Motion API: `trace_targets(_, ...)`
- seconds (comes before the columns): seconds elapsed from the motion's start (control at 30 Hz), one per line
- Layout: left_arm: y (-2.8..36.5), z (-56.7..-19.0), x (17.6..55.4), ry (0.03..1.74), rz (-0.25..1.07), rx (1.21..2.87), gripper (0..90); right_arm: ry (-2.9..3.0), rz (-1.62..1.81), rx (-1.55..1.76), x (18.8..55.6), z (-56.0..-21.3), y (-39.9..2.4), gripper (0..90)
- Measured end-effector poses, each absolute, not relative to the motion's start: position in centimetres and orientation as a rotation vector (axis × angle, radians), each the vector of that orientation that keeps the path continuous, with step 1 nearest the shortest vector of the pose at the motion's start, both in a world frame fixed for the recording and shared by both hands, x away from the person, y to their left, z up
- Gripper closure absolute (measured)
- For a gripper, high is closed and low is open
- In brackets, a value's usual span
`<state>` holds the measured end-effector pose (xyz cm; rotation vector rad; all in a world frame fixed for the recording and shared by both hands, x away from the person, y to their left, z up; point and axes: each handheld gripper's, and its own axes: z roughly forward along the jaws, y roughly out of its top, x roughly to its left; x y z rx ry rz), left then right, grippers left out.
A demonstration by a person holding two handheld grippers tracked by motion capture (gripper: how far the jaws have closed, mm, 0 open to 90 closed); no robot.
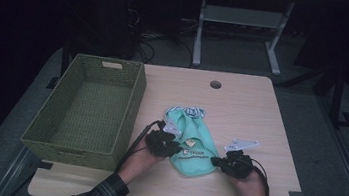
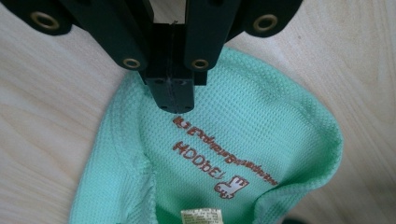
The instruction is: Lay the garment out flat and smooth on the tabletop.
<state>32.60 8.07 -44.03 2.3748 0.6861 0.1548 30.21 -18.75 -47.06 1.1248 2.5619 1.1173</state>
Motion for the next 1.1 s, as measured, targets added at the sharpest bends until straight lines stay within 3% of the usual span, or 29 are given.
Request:
trace_targets(0.67, 9.5, -45.3, 32.2, 0.646, 0.146, 2.454, 78.7, 2.610, 1.177, 1.066, 28.3, -46.6, -18.4, 89.4)
trace_targets(1.1, 9.8, -45.3, 32.3, 0.629, 0.162, 2.465, 83.9, 2.478, 1.172, 1.097, 34.8, -45.1, -18.9, 83.4)
